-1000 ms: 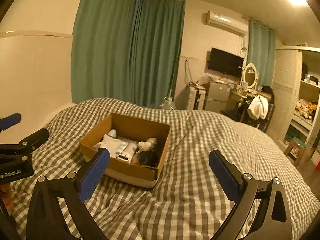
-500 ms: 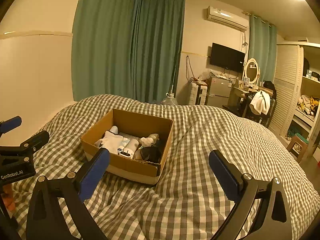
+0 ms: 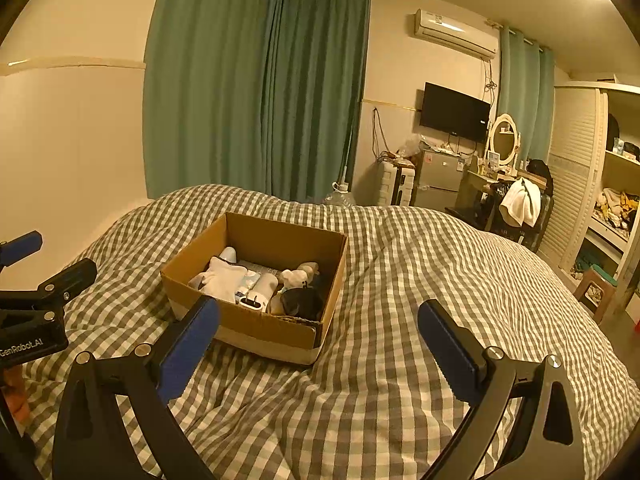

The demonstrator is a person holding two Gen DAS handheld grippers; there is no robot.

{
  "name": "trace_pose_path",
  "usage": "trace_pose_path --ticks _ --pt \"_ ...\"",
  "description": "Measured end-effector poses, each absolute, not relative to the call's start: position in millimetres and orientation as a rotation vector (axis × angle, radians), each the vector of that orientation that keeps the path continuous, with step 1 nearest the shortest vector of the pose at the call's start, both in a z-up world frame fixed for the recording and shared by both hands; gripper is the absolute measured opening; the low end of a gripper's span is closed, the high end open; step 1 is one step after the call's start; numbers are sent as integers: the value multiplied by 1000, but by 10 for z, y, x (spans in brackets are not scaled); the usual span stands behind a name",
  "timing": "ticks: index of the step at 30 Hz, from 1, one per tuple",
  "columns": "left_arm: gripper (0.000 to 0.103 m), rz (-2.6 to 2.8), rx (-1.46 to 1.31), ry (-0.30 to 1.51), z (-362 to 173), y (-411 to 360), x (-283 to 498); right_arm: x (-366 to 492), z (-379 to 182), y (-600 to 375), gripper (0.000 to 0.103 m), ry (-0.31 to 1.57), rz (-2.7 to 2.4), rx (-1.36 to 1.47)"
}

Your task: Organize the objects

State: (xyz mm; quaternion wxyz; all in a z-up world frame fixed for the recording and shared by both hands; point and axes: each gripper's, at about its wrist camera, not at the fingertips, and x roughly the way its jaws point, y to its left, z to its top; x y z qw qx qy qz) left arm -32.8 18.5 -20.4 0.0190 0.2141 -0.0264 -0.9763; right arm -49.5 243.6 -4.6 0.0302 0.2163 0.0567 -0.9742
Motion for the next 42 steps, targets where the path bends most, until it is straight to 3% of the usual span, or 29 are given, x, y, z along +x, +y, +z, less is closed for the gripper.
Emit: trace_pose_path --ticks 42 --pt "103 -3019 714 -42 -242 178 -317 -546 -145 2386 100 178 -2985 708"
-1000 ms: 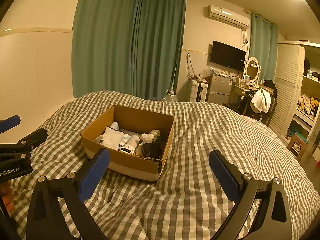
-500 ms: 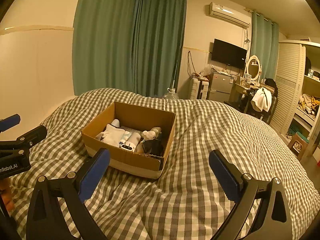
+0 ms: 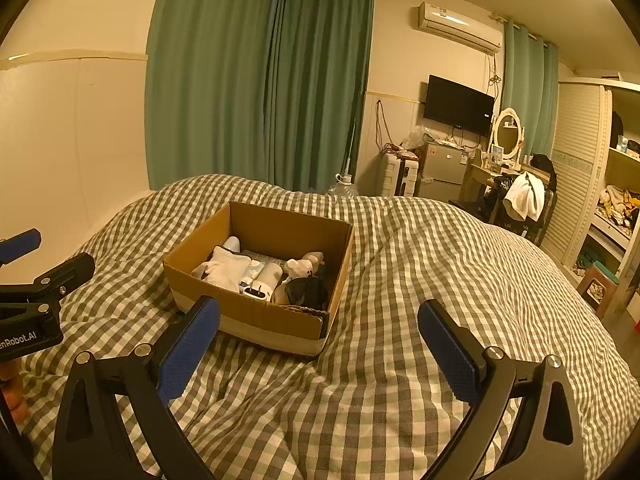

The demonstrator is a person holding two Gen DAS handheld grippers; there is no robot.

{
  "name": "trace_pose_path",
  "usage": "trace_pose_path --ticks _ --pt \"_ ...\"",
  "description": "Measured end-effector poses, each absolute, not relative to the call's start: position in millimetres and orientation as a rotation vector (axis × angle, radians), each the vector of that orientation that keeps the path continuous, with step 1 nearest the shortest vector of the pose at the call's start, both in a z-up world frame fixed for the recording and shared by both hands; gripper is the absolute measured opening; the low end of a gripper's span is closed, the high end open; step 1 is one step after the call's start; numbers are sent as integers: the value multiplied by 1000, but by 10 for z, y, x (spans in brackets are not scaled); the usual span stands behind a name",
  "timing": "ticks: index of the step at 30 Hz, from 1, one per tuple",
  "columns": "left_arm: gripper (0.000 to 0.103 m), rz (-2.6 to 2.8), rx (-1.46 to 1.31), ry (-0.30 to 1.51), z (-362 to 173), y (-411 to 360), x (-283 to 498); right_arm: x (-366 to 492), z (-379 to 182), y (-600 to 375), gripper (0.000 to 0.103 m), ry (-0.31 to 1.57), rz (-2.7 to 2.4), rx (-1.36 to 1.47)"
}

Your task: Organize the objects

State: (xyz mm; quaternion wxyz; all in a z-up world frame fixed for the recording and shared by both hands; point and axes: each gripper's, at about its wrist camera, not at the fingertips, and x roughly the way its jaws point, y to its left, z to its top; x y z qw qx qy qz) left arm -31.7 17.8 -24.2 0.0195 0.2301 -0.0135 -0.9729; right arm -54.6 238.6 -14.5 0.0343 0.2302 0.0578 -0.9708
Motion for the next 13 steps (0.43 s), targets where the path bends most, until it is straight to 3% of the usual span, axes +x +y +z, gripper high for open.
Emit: trace_pose_path --ticks 13 --pt "103 -3017 703 -48 -255 176 -301 -547 -152 2382 100 180 -2981 713"
